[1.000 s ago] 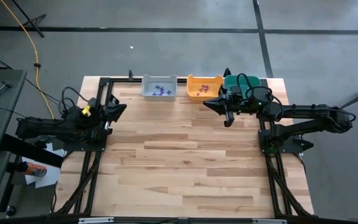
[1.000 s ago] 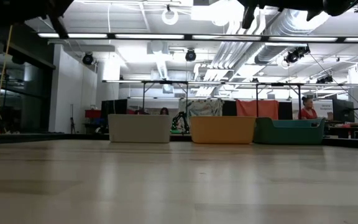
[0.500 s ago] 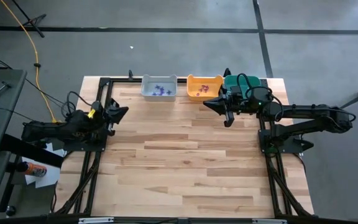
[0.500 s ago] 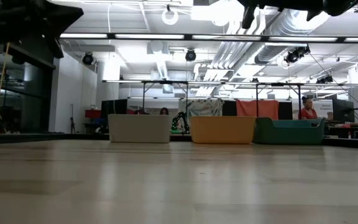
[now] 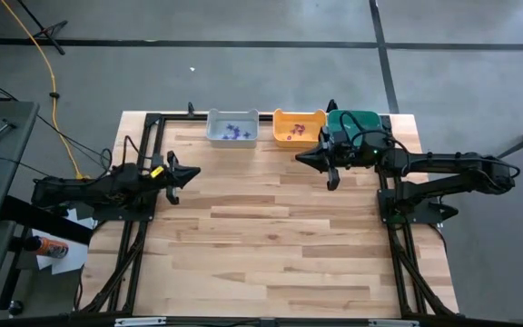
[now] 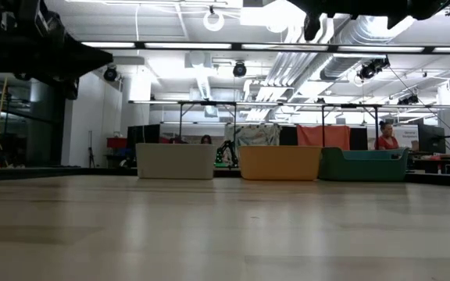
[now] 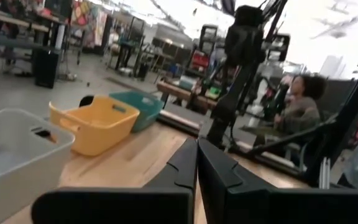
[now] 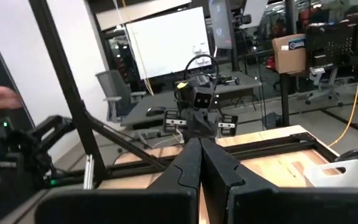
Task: Sort Halloween decoration
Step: Return to Home Position
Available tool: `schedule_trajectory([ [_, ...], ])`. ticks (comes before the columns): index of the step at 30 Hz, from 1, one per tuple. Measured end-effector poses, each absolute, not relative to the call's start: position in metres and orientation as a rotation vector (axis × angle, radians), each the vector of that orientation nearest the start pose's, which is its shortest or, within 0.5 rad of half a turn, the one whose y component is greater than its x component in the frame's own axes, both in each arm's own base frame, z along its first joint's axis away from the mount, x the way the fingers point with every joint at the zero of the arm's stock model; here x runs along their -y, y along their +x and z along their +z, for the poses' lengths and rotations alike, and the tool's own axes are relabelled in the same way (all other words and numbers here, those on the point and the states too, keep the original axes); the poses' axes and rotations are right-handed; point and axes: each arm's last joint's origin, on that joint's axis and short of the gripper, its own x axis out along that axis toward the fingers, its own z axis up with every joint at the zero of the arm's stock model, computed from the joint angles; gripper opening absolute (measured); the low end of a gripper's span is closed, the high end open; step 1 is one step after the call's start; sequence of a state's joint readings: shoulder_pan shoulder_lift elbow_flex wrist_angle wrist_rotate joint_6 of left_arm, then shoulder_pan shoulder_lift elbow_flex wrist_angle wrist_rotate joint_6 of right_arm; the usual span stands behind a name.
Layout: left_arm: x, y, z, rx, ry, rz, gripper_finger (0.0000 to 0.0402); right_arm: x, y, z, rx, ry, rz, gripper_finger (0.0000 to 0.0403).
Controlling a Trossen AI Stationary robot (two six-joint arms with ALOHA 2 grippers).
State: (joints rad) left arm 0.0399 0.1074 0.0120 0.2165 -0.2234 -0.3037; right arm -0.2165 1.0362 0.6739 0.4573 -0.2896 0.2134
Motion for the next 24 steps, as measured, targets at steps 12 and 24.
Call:
schedule_trajectory([
  [12,-0.01,0.102,0.174,0.099,-0.307,0.252,0.0001,0.031,0.18,0.302,-0.012,0.189,0.072,0.0],
  [24,-0.01,0.1,0.167,0.03,-0.301,0.254,0.0001,0.028,0.15,0.253,0.238,0.241,-0.016,0.0],
])
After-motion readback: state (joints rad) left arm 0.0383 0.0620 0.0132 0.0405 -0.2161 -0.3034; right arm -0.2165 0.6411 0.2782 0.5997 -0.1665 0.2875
